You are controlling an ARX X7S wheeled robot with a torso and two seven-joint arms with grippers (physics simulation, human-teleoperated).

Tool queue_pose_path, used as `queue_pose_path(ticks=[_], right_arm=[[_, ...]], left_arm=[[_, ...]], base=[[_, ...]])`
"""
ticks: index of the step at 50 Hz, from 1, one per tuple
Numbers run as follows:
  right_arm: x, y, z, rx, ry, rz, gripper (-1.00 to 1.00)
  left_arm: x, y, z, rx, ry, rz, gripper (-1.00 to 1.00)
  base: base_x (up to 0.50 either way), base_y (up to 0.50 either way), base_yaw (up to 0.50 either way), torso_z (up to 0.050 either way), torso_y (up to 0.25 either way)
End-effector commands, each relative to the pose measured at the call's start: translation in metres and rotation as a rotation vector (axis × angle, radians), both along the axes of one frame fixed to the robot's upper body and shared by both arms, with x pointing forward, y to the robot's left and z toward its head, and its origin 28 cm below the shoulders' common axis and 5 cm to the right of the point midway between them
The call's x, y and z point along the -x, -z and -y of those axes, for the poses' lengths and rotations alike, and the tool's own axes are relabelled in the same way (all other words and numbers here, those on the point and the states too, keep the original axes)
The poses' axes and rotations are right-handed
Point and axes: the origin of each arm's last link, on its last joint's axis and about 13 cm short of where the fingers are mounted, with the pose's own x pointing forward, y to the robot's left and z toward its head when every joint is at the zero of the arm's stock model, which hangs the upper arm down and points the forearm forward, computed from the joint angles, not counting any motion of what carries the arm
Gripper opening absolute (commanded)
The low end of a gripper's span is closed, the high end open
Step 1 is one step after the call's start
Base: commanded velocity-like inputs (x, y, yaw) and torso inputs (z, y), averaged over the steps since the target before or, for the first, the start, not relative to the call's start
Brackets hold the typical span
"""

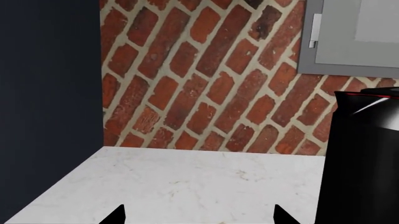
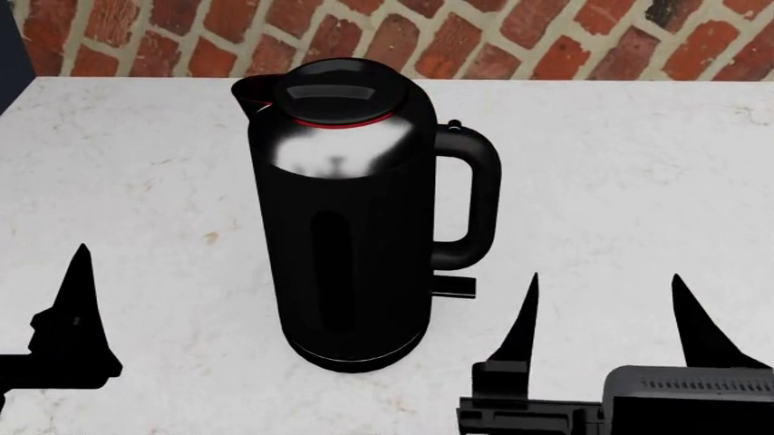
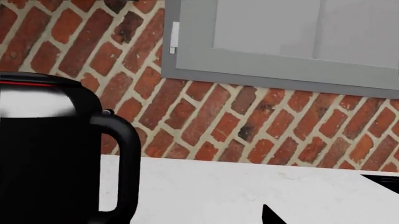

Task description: Press down the lever to turn on the electric kettle.

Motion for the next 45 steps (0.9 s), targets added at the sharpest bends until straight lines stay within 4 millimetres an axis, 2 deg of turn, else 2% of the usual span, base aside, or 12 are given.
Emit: queue_pose_path(ticks=[1, 3, 6, 12, 15, 20, 21, 33, 45], right_arm=[[-0.028, 0.010, 0.023, -0.098, -0.009, -0.121, 1.00], [-0.044, 0.013, 0.032, -0.135, 0.012, -0.161, 1.00], [-0.056, 0.013, 0.039, -0.159, -0.014, -0.207, 1.00], [-0.095, 0.015, 0.051, -0.110, -0.006, -0.289, 1.00], [-0.102, 0.024, 0.053, -0.107, -0.008, -0.317, 1.00], [-0.101, 0.034, 0.051, -0.059, 0.023, -0.316, 1.00], [-0.100, 0.033, 0.051, -0.056, 0.022, -0.309, -1.00], [-0.091, 0.035, 0.044, 0.002, -0.014, -0.298, -1.00], [-0.101, 0.031, 0.023, -0.031, -0.239, -0.242, -1.00]], left_arm=[[-0.001, 0.000, -0.003, 0.000, -0.012, 0.001, 1.00], [-0.001, 0.000, -0.004, -0.001, -0.015, 0.003, 1.00], [-0.001, 0.000, -0.004, 0.000, -0.016, 0.003, 1.00], [-0.002, 0.000, -0.003, 0.005, -0.017, 0.012, 1.00], [-0.005, 0.001, -0.003, 0.005, -0.017, 0.009, 1.00], [-0.009, 0.004, -0.003, 0.010, -0.016, 0.001, 1.00], [-0.009, 0.004, -0.003, 0.012, -0.016, -0.002, 1.00], [-0.008, 0.001, -0.001, 0.004, -0.009, -0.008, 1.00], [-0.011, 0.007, -0.003, 0.005, -0.019, -0.015, 1.00]], base=[[0.00, 0.00, 0.00, 0.000, 0.000], [0.00, 0.00, 0.00, 0.000, 0.000], [0.00, 0.00, 0.00, 0.000, 0.000], [0.00, 0.00, 0.00, 0.000, 0.000], [0.00, 0.00, 0.00, 0.000, 0.000], [0.00, 0.00, 0.00, 0.000, 0.000], [0.00, 0.00, 0.00, 0.000, 0.000], [0.00, 0.00, 0.00, 0.000, 0.000], [0.00, 0.00, 0.00, 0.000, 0.000]])
